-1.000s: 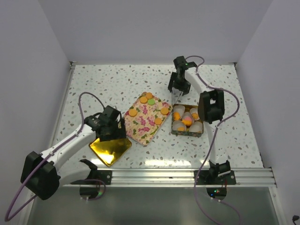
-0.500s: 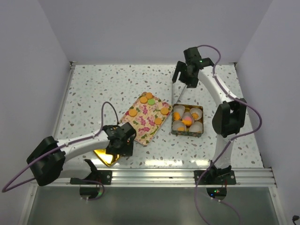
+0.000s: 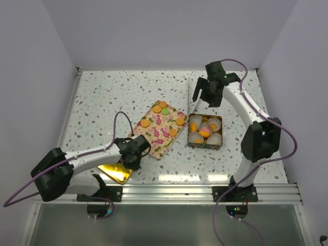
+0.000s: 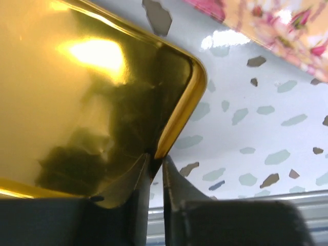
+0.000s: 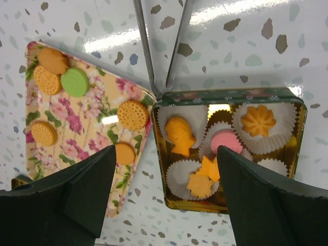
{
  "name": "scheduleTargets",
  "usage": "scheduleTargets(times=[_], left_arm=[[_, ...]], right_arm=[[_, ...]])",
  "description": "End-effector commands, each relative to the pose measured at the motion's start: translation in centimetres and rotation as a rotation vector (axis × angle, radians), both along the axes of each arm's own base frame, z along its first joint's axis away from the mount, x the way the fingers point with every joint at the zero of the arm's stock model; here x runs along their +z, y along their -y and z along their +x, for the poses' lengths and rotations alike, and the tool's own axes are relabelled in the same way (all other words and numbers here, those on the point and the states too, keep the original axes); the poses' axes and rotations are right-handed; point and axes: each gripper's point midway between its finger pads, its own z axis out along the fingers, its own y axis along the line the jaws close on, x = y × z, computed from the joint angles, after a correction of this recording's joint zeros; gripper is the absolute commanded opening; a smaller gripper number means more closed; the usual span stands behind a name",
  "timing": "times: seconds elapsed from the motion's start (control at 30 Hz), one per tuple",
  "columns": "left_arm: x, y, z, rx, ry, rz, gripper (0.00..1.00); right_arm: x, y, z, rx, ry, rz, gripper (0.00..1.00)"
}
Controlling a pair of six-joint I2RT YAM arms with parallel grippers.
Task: Pack the cookies
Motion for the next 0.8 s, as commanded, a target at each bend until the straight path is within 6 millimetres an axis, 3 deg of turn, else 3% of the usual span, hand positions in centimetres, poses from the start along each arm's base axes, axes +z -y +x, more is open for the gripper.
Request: scheduleTargets(times=[0.0,0.17,0.3,0.37,0.4,0.47,0.5,0.6,0.63,0.67,0.7,0.77], left_arm=[[-1.5,-0.1,-0.7,0.006,-0.021,-0.005,0.15],[1.2,1.5,0.3,0.0,0.006,-0.058,0.0],[4.6,2.3,1.9,0.001,0.053,-0.052,0.0],[7.4,2.3,3.4,0.011,0.105,-0.044,0.0],[9.7,2.4,4.2,0.01,0.136,-0.053,0.0],[12.3,2.1,5.9,0.039,0.184,-0.08,0.0],[15.4,2.5,7.3,0.025,0.241,-0.133,0.0],[20.1,2.7,9.7,-0.002,0.323,-0.235,0.0],[23.3,3.5,10.9,-0.021,0.386,-0.288,0.0],[24.8,4.1,11.3,-0.05,0.407,-0.315,0.0],[27.6,5.1,12.3,-0.103,0.469,-0.352,0.0],[30.4,6.6,12.6,-0.179,0.516,-0.428,0.0]], right_arm=[[3.9,-0.1,-1.4,0.013,0.093,0.043,0.82],[4.2,-0.5,-4.5,0.033,0.083,0.069,0.82],[5.3,-0.7,-6.3,0.038,0.109,0.117,0.82],[6.5,-0.8,-7.1,0.047,0.138,0.147,0.82],[7.1,-1.0,-7.3,0.056,0.155,0.162,0.82],[8.7,-1.6,-8.0,0.089,0.189,0.213,0.82],[9.3,-1.9,-8.1,0.107,0.209,0.23,0.82],[12.0,-3.1,-9.1,0.171,0.276,0.311,0.82],[12.8,-3.3,-9.2,0.186,0.301,0.332,0.83],[13.4,-4.0,-9.8,0.222,0.307,0.374,0.83],[14.5,-4.4,-10.0,0.243,0.349,0.405,0.84],[15.4,-5.2,-10.4,0.273,0.371,0.462,0.84]])
